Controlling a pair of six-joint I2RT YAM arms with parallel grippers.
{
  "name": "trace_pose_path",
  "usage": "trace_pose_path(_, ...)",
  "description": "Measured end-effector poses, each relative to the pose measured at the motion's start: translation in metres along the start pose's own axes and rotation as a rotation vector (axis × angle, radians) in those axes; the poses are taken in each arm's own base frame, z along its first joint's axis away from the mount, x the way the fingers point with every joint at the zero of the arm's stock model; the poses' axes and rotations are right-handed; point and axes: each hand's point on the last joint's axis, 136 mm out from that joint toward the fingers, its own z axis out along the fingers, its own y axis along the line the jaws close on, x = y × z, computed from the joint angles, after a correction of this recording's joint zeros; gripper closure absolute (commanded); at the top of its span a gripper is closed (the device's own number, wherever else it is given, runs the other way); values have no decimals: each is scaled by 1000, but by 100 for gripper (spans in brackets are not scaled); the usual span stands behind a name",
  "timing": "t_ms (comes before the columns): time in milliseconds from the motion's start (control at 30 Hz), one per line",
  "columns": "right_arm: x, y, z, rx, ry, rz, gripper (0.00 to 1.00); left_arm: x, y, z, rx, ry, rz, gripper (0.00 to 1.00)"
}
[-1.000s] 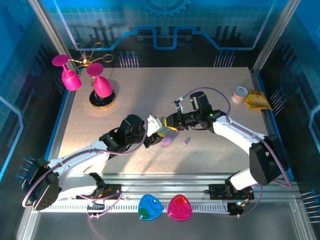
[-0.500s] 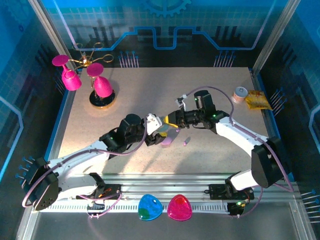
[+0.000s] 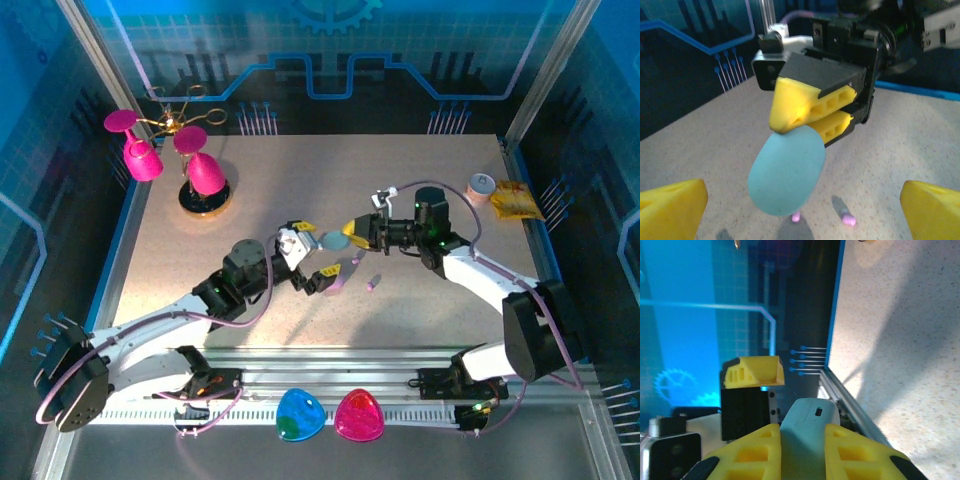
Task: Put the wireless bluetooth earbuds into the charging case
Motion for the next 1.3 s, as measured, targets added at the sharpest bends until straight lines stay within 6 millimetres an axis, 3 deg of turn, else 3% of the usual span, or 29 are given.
trace_pose_path(333, -9, 43, -17, -160, -50, 22, 90, -27, 11, 3, -33, -185, -36, 4)
trace_pose_path(633, -4, 90, -31, -295, -51, 16, 91, -44, 14, 12, 53, -312, -64, 20)
trace_pose_path(967, 6, 113, -42, -350, -54, 39, 92, -84, -2, 23, 206, -419, -33, 31)
trace_pose_path(1300, 10, 116, -45, -371, -56, 58, 92, -97, -13, 26, 296, -460, -26, 41)
